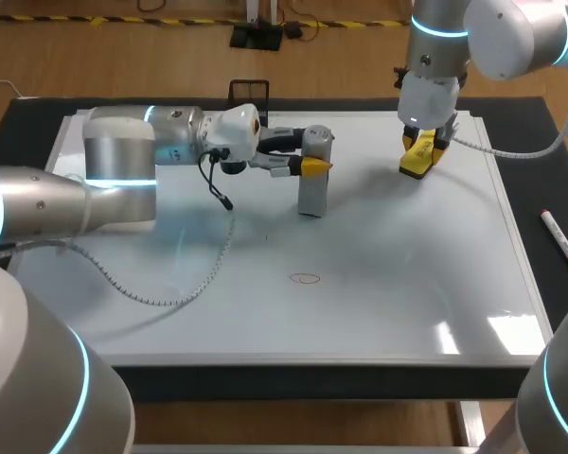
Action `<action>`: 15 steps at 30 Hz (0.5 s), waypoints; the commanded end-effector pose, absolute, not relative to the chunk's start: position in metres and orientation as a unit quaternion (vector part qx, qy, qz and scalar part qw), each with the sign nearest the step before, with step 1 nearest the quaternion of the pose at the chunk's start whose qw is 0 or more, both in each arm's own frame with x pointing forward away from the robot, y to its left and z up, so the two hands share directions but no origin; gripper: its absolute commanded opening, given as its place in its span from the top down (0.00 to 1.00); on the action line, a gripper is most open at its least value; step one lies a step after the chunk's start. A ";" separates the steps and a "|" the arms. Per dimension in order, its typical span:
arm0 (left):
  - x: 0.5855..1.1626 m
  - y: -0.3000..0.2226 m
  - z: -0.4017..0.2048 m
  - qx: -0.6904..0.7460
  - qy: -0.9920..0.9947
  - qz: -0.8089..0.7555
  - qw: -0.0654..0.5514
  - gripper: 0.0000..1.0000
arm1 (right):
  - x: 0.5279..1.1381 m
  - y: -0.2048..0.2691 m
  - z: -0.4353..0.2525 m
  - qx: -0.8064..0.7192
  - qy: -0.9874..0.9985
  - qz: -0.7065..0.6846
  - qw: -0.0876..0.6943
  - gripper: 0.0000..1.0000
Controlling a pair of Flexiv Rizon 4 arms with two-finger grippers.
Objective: Pick up the inspection probe, press it on each red-marked spot on the whiteboard one by one, put down the probe, pick up the eraser, and wipe off all the red marks.
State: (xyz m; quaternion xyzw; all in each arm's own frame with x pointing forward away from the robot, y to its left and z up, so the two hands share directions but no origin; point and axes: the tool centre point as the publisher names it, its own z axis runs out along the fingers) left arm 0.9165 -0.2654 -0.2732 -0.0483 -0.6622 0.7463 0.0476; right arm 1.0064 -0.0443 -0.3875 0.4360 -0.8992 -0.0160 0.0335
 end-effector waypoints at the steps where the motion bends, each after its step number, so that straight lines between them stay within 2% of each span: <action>1: 0.917 -0.265 -0.276 -0.048 -0.667 0.742 0.049 1.00 | 1.007 -0.045 -0.387 0.437 -0.899 -0.015 0.035 1.00; 15: 0.916 -0.263 -0.276 -0.049 -0.668 0.740 0.052 1.00 | 1.007 -0.045 -0.387 0.437 -0.899 -0.015 0.035 1.00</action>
